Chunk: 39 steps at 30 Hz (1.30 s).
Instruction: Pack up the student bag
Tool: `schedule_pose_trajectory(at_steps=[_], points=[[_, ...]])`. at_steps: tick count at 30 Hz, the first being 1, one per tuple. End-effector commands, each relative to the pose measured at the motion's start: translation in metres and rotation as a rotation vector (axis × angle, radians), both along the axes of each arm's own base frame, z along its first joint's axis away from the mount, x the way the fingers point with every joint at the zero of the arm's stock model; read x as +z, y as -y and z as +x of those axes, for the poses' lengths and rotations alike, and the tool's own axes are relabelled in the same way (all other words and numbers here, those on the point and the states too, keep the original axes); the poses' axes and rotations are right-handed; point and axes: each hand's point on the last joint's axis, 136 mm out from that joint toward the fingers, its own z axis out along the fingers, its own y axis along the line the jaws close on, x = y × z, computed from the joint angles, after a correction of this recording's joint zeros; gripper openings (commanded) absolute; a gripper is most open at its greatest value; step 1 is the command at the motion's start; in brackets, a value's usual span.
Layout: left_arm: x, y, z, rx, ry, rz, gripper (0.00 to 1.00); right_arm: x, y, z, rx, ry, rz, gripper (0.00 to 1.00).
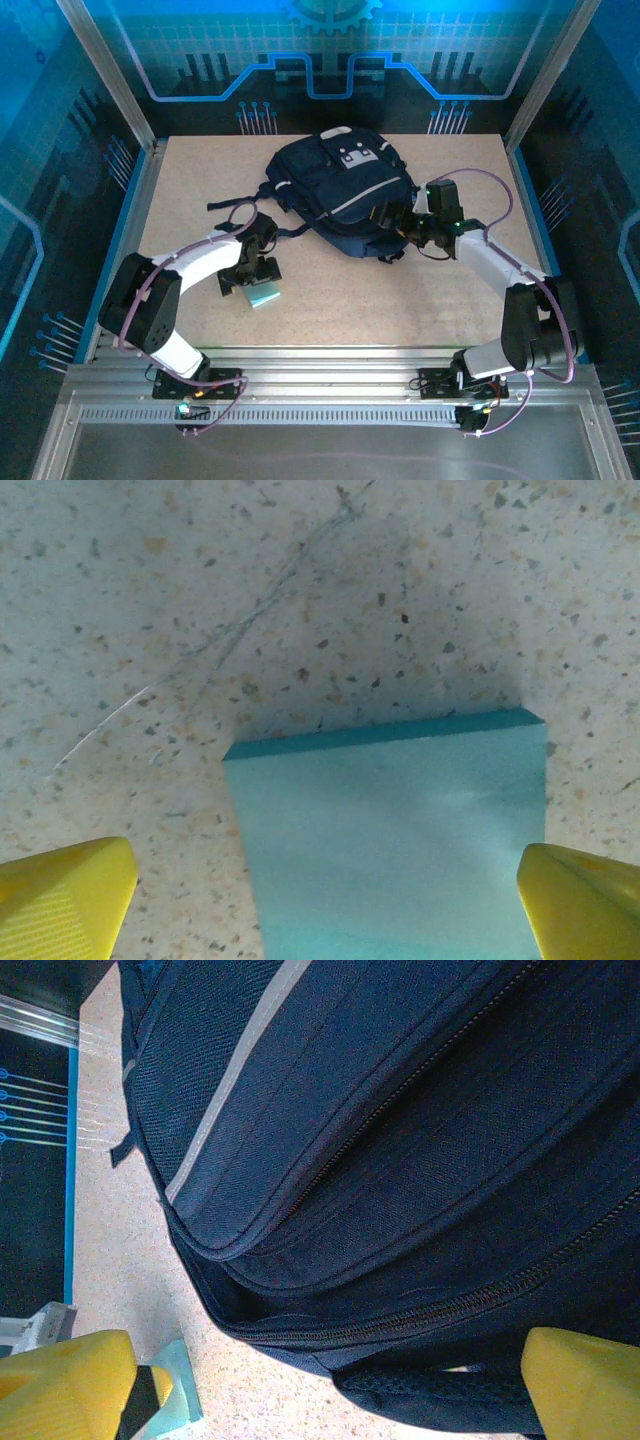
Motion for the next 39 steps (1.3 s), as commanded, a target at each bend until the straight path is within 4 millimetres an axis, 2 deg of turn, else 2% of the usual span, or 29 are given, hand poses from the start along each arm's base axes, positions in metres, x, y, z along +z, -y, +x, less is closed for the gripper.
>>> schedule_pose_trajectory(at_steps=[1, 7, 8, 15, 19, 26, 29, 33, 38, 39], points=[[0.002, 0.015, 0.016, 0.038, 0.049, -0.071, 0.99, -0.002, -0.005, -0.004, 0.015, -0.001, -0.005, 1.00], [-0.007, 0.024, 0.017, 0.068, 0.051, -0.120, 0.99, -0.003, -0.004, -0.003, 0.011, -0.001, -0.004, 1.00], [-0.011, 0.023, 0.015, 0.070, 0.036, -0.117, 0.99, -0.013, -0.003, -0.009, 0.011, -0.028, -0.007, 1.00], [-0.034, 0.007, -0.011, 0.065, -0.061, -0.044, 0.99, -0.017, -0.003, -0.011, 0.009, -0.037, -0.011, 1.00], [-0.036, 0.002, -0.020, 0.054, -0.096, -0.019, 0.99, -0.016, -0.003, -0.011, 0.008, -0.035, -0.011, 1.00], [-0.033, -0.003, -0.022, 0.043, -0.079, -0.003, 0.96, -0.017, -0.002, -0.011, 0.001, -0.041, -0.009, 1.00], [-0.034, -0.002, -0.023, 0.046, -0.078, -0.009, 0.85, -0.017, -0.002, -0.011, 0.003, -0.042, -0.010, 1.00], [-0.028, 0.000, -0.023, 0.020, -0.071, -0.022, 0.45, -0.016, -0.001, -0.011, -0.001, -0.041, -0.013, 1.00], [-0.010, 0.005, -0.011, -0.013, -0.028, -0.039, 0.14, -0.015, -0.003, -0.010, -0.001, -0.039, -0.002, 1.00], [-0.004, 0.008, -0.006, -0.022, -0.013, -0.051, 0.11, -0.014, -0.004, -0.010, 0.004, -0.038, -0.001, 1.00]])
